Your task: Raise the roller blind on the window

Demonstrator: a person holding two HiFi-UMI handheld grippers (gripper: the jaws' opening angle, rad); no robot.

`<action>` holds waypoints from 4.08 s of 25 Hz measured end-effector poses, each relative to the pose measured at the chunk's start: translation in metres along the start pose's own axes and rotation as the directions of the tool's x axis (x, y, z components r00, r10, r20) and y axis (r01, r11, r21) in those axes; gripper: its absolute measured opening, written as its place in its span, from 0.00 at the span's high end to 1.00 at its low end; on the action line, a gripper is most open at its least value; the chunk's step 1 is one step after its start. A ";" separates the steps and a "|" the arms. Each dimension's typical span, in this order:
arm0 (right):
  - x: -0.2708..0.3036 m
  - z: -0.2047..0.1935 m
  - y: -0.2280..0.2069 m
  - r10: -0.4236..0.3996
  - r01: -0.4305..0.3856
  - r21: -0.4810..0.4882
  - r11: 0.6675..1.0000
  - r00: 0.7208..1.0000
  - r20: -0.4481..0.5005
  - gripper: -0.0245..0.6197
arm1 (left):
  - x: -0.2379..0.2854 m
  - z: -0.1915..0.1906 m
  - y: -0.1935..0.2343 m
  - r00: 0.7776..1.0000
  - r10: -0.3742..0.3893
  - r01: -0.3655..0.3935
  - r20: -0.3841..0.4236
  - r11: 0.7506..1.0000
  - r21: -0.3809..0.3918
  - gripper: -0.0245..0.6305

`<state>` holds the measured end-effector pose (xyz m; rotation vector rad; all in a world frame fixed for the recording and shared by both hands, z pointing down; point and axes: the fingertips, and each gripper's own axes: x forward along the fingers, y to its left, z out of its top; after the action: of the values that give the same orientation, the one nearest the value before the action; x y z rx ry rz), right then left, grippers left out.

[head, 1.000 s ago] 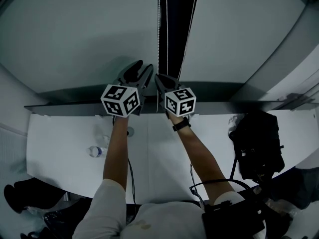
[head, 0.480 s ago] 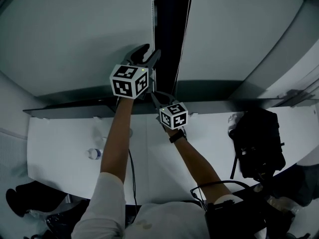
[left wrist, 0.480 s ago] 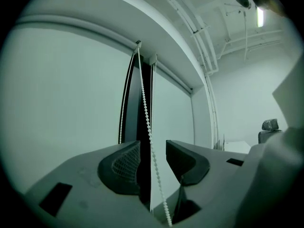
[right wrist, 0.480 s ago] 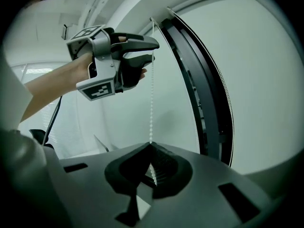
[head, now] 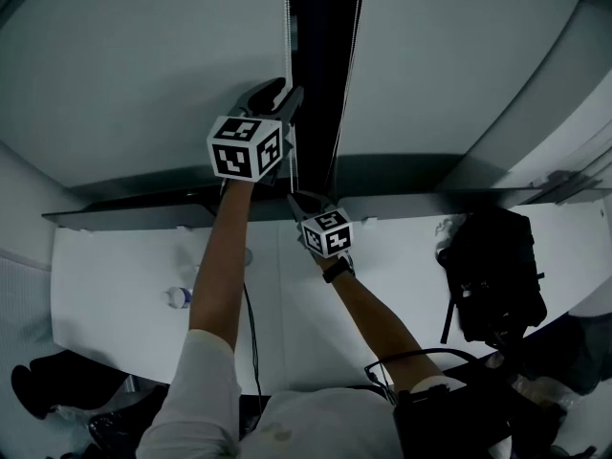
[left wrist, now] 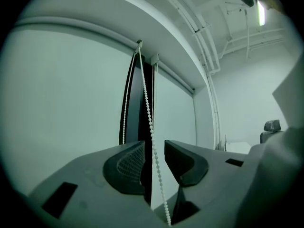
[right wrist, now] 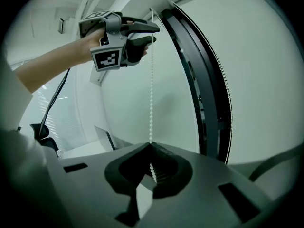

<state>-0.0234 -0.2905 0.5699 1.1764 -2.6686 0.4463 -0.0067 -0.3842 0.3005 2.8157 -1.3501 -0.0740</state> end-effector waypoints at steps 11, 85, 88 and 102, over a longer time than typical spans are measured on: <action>-0.011 -0.013 0.000 -0.028 0.029 -0.001 1.000 0.999 0.021 0.96 | -0.012 -0.003 -0.008 0.997 0.047 -0.050 0.061 0.997 0.054 0.94; -0.048 0.295 0.007 0.246 -0.248 -0.044 0.968 0.890 0.384 0.81 | -0.174 -0.479 -0.144 0.843 0.015 -0.142 -0.538 0.970 -0.196 0.95; -0.052 0.302 0.011 0.263 -0.265 -0.047 0.963 0.885 0.385 0.93 | -0.182 -0.477 -0.135 0.832 0.030 -0.160 -0.554 0.969 -0.187 0.95; -0.064 0.298 0.000 0.163 -0.170 -0.030 0.985 0.860 0.483 0.95 | -0.214 -0.436 -0.125 0.842 -0.105 -0.063 -0.530 0.955 -0.290 0.88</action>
<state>0.0034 -0.3497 0.2723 1.1941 -3.2185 0.2097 -0.0214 -0.1405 0.7391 2.3357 -1.0635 0.4491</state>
